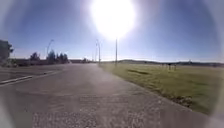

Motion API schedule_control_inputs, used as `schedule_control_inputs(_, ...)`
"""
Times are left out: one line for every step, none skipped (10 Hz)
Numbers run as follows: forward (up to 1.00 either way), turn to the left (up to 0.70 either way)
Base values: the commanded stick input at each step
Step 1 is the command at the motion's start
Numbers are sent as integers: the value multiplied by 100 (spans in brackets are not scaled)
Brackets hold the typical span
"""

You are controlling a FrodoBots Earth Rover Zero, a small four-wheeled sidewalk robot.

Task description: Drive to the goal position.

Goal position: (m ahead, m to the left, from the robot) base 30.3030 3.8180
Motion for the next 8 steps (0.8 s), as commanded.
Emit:
schedule_control_inputs(100, 0)
schedule_control_inputs(100, 0)
schedule_control_inputs(100, 0)
schedule_control_inputs(100, 0)
schedule_control_inputs(100, 38)
schedule_control_inputs(100, 39)
schedule_control_inputs(100, 38)
schedule_control_inputs(100, 23)
